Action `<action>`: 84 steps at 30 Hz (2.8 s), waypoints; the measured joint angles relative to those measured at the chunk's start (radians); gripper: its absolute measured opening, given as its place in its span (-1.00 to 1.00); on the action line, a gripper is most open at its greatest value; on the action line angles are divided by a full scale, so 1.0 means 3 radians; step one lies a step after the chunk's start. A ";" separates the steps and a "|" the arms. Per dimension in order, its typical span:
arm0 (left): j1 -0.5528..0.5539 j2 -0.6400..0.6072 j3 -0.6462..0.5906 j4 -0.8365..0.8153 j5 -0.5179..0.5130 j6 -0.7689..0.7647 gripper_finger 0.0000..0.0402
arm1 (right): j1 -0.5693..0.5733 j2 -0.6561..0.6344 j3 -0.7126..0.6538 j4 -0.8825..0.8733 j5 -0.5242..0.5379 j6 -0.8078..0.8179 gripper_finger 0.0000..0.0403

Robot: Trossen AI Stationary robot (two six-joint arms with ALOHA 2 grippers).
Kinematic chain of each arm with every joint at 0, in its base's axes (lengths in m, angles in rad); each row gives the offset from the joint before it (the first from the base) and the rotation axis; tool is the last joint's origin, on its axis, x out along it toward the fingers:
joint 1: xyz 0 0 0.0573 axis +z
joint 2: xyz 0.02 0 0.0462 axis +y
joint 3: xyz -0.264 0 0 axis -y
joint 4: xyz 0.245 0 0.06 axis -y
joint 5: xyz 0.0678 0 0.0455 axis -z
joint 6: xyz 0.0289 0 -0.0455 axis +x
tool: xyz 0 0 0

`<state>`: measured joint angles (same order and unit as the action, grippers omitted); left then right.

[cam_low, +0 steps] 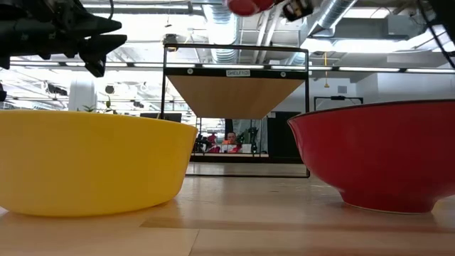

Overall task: Pick & Place Mini bowls
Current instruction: Put the top right white patterned bowl on the shelf

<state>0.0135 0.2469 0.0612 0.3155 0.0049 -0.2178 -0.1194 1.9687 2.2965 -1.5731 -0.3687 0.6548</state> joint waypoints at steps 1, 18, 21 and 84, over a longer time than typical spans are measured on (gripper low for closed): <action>0.0000 0.0009 0.0000 -0.0005 -0.0001 -0.0001 -0.34 | -0.0030 0.0052 0.0041 0.0041 -0.0013 -0.0043 -0.99; 0.0000 0.0107 0.0000 0.0000 -0.0001 0.0011 -0.34 | -0.0340 0.0219 0.0089 0.0006 0.0023 -0.0246 -1.00; 0.0000 0.0107 0.0000 0.0000 -0.0002 0.0011 -0.34 | -0.0311 0.0296 0.0049 0.0010 0.0031 -0.0292 -1.00; 0.0001 0.0144 0.0004 0.0002 -0.0002 0.0011 -0.34 | -0.0465 0.0484 -0.0386 0.0311 0.0001 -0.0617 -0.85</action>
<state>0.0139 0.2901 0.0624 0.3161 0.0044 -0.2146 -0.2588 2.1139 2.1807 -1.4799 -0.3683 0.4698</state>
